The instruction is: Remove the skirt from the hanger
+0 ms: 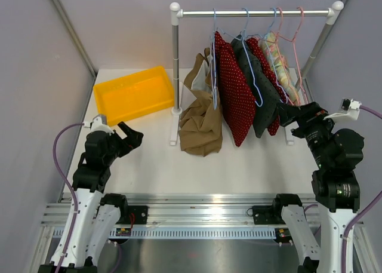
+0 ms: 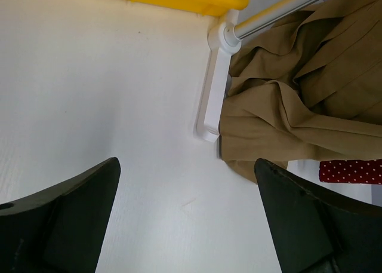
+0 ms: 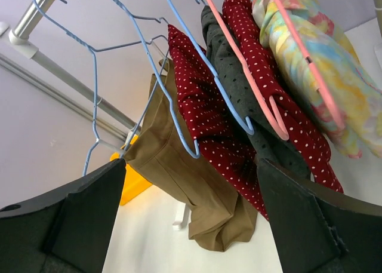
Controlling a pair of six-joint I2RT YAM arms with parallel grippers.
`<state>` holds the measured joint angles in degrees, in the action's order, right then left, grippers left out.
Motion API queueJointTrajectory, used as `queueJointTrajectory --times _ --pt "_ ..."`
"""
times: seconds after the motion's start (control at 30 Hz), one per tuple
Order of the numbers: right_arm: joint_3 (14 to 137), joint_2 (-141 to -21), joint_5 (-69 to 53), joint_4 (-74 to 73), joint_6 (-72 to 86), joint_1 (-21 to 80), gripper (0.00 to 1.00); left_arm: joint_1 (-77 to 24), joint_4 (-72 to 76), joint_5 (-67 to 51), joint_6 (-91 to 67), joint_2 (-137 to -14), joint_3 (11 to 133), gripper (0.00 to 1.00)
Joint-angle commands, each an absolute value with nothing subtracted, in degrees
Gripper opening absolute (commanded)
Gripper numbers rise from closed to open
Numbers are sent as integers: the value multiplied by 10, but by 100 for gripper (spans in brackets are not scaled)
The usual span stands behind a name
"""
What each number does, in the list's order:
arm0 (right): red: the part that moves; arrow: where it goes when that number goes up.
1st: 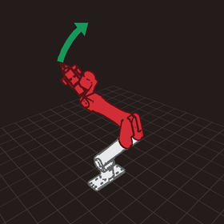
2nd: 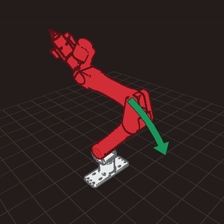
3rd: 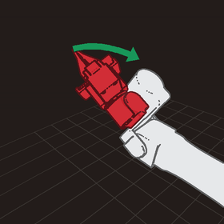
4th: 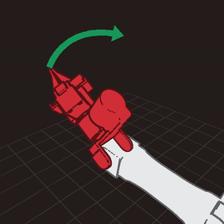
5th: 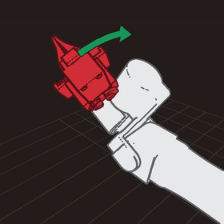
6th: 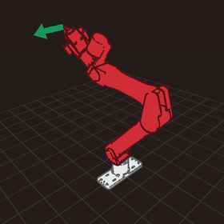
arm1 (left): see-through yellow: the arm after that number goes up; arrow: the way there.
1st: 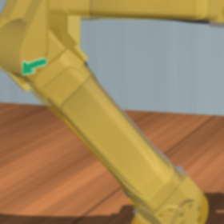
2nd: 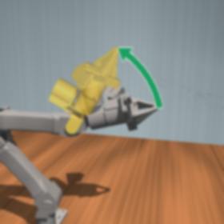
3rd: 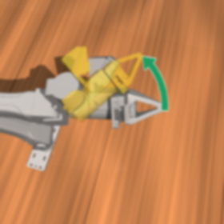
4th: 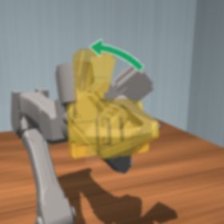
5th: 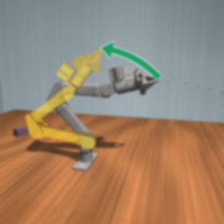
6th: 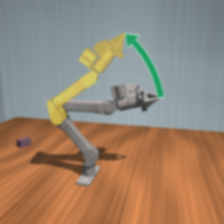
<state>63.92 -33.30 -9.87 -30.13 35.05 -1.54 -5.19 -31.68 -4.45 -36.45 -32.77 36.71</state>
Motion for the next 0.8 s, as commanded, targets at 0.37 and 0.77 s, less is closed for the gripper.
queueJointTrajectory --times 0.37,0.77 --pt "689 -372 -72 -253 216 -17 99 -93 -305 4 -363 -297 357 99" --pt "933 -688 -28 -294 210 -16 97 -123 -290 -24 -365 -280 346 99"
